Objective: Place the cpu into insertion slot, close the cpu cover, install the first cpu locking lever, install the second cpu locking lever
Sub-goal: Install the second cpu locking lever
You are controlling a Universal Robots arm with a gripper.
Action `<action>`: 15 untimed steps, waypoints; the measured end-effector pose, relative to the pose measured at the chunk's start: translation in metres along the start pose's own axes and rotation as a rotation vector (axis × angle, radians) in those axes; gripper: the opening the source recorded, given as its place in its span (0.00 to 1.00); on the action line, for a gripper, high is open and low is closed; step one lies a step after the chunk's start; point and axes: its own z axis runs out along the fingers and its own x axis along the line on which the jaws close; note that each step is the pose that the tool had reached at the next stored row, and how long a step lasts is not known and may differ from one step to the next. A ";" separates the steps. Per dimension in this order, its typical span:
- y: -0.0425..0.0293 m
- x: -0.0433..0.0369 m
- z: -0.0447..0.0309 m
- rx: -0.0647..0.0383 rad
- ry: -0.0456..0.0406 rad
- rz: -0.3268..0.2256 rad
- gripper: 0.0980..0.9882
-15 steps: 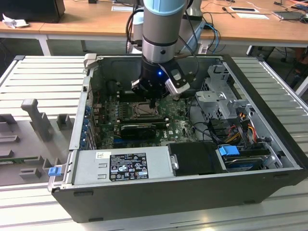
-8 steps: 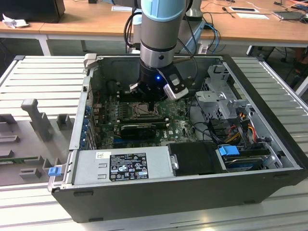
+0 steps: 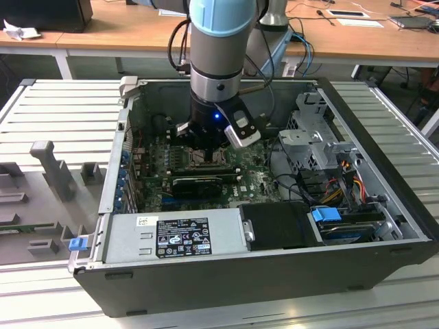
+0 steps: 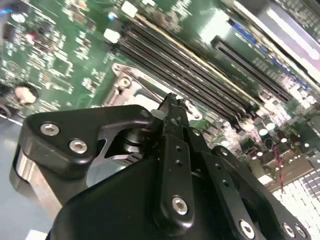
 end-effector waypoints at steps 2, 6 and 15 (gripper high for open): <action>0.0004 0.0087 0.0013 -0.007 -0.0006 0.000 0.01; -0.0003 0.0134 0.0076 -0.009 -0.0006 0.000 0.01; -0.0079 0.0171 0.0210 -0.034 -0.0010 -0.010 0.01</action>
